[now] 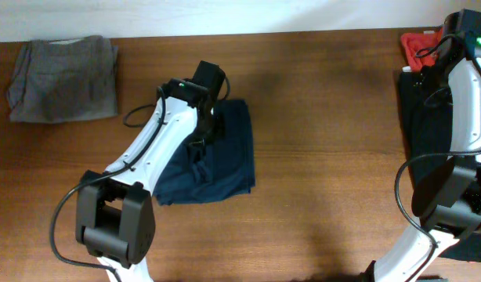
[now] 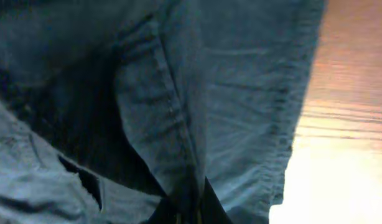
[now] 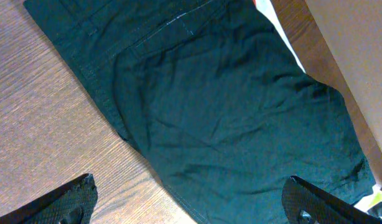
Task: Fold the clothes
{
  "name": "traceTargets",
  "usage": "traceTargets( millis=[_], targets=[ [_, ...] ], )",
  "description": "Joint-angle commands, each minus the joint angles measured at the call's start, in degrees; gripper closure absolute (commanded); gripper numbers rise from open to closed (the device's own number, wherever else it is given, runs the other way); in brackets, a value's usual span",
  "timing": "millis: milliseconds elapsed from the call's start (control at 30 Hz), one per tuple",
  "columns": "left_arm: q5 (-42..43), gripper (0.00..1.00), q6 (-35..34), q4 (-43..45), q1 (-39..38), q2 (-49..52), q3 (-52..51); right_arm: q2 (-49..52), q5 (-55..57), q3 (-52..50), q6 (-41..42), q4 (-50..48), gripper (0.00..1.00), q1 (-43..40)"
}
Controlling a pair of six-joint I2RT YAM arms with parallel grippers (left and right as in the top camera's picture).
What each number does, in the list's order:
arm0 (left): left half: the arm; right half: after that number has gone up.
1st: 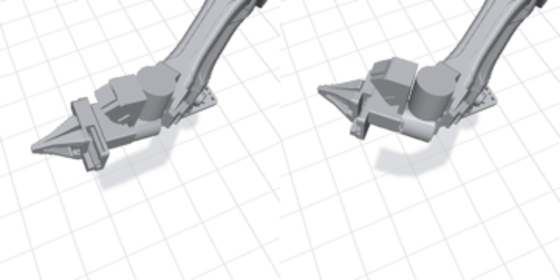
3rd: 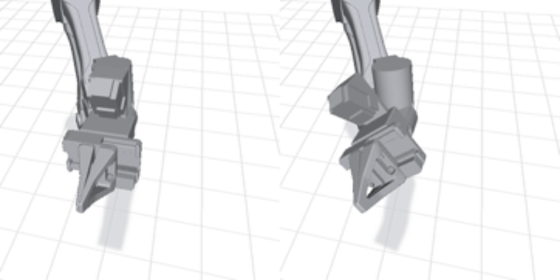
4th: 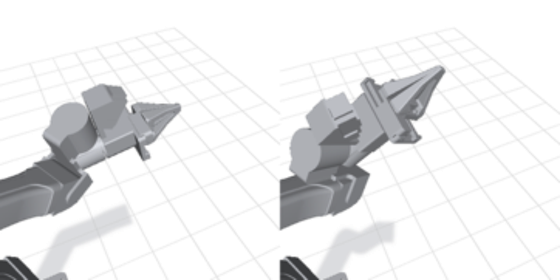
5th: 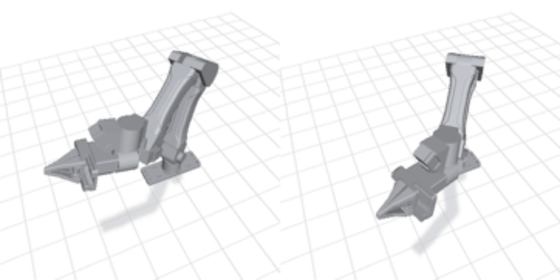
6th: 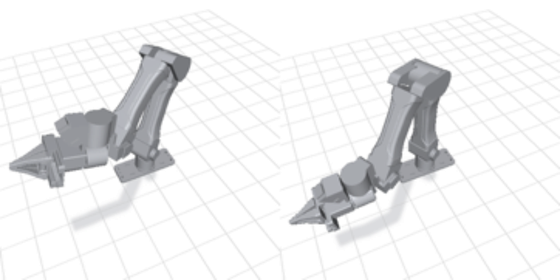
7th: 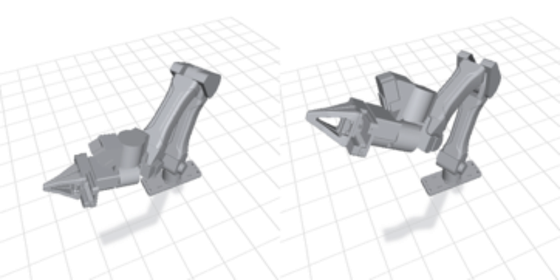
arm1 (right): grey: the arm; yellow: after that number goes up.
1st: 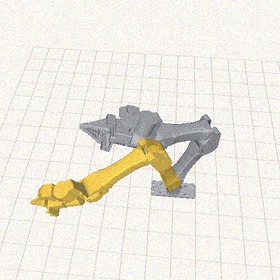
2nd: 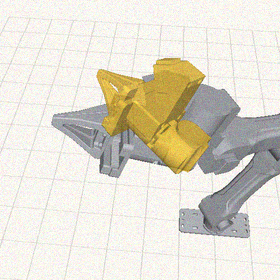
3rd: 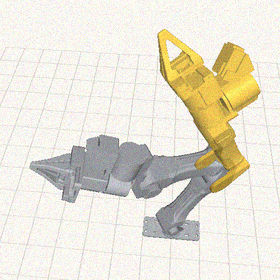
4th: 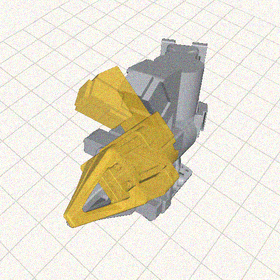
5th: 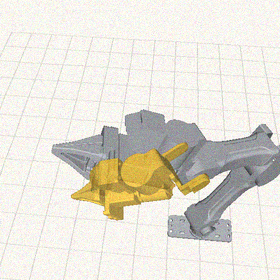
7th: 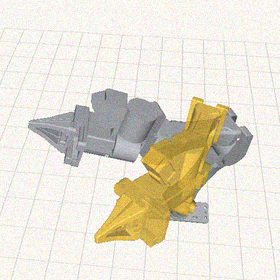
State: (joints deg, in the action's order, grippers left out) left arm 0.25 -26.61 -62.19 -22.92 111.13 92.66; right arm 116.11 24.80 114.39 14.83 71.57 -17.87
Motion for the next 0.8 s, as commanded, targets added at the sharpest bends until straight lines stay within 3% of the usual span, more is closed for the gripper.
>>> traceTargets(
  millis=[0, 267, 300, 433, 467, 633, 733, 767],
  targets=[
    [2.43, 0.99, 0.74, 2.01, -4.33, 1.22, 0.04, -0.35, 0.94, 0.96, 0.5, 0.02, 0.02, -0.2],
    [6.86, 0.99, 0.72, 11.26, -8.96, 10.97, 0.04, -0.35, 0.94, 0.96, 0.5, 0.02, 0.02, -0.2],
    [7.72, 0.91, 0.74, 12.09, -9.09, 10.97, 0.04, -0.35, 0.94, 0.96, 0.5, 0.02, 0.02, -0.2],
    [13.84, 0.82, 2.64, 12.68, -9.18, 10.95, 0.07, -0.35, 0.94, 0.96, 0.5, 0.02, 0.02, -0.2],
    [19.8, 0.75, 5.14, 12.48, -9.18, 10.88, 1.16, -0.35, 0.94, 0.96, 0.5, 0.02, 0.02, -0.2],
    [28.3, 0.77, 10.69, 7.04, -9.57, 8.24, 7.89, -0.35, 0.94, 0.96, 0.5, 0.02, 0.02, -0.2],
    [22.43, 0.72, 11.23, 5.01, -9.46, 6.08, 8.02, -0.35, 0.94, 0.96, 0.5, 0.02, 0.02, -0.2],
    [14.08, 0.73, 8.09, 3.56, -8.74, 6.1, 7.98, -0.35, 0.94, 0.96, 0.5, 0.02, 0.02, -0.2]
  ],
)
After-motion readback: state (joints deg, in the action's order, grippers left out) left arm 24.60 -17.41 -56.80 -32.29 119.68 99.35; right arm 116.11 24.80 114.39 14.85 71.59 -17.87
